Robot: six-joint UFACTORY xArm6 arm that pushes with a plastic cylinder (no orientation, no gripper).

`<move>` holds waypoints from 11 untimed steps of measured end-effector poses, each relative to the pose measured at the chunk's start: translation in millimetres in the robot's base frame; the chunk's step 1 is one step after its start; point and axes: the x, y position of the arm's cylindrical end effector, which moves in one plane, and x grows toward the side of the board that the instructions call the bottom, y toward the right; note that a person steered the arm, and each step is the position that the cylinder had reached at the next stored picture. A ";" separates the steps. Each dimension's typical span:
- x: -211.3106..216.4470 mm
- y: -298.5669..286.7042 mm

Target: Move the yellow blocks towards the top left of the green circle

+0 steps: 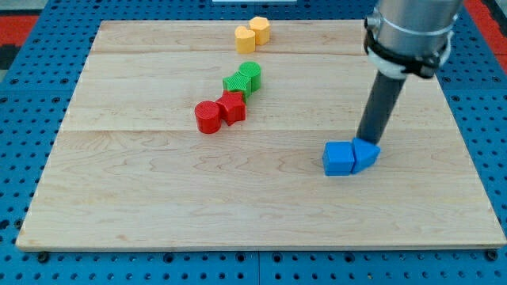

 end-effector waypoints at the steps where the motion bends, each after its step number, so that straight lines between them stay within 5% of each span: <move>1: -16.7 11.1; 2: -66.9 23.3; 4: -82.6 30.0; 6: -225.0 -62.0; 7: -262.0 -109.4; 11: -270.4 -223.2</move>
